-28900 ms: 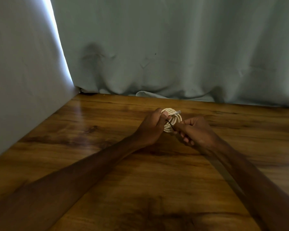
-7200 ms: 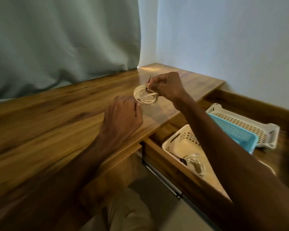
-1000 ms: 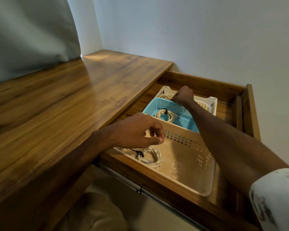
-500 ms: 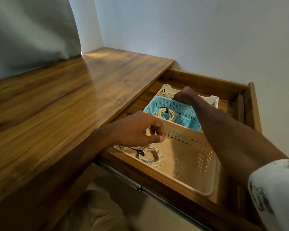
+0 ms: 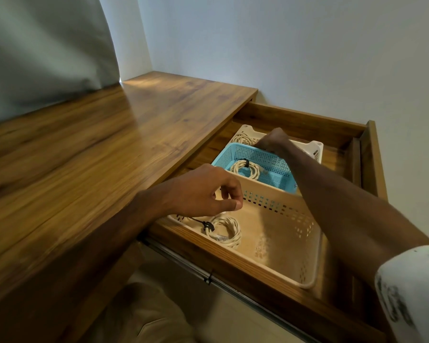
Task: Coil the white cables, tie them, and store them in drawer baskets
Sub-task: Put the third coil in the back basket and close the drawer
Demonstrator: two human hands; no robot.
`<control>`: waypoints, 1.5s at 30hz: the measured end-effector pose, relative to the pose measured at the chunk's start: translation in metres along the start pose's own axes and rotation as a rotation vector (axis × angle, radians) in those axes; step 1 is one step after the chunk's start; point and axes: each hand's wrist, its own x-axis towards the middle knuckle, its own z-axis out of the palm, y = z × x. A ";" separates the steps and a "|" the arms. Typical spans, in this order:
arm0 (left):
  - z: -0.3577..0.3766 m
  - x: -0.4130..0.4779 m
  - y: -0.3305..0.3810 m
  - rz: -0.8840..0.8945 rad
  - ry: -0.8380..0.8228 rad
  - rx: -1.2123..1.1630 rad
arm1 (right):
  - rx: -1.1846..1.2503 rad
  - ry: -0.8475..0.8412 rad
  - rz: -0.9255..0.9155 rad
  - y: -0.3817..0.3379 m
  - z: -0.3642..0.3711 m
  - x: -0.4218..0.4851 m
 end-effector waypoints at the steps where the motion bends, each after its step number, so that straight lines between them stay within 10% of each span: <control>1: 0.000 0.000 0.000 0.001 0.001 0.001 | 0.001 0.004 -0.005 0.000 0.001 -0.001; 26: 0.013 0.002 0.031 0.170 0.003 0.077 | -0.042 0.079 -0.502 0.008 -0.105 -0.092; 32: 0.051 -0.012 0.075 0.323 -0.051 0.074 | -0.115 0.058 -0.453 0.067 -0.152 -0.174; 40: 0.089 -0.026 0.094 0.530 -0.037 0.192 | 0.044 0.724 -0.225 0.146 -0.119 -0.239; 45: 0.090 -0.026 0.085 0.552 0.082 0.163 | 0.380 0.571 0.036 0.156 -0.101 -0.258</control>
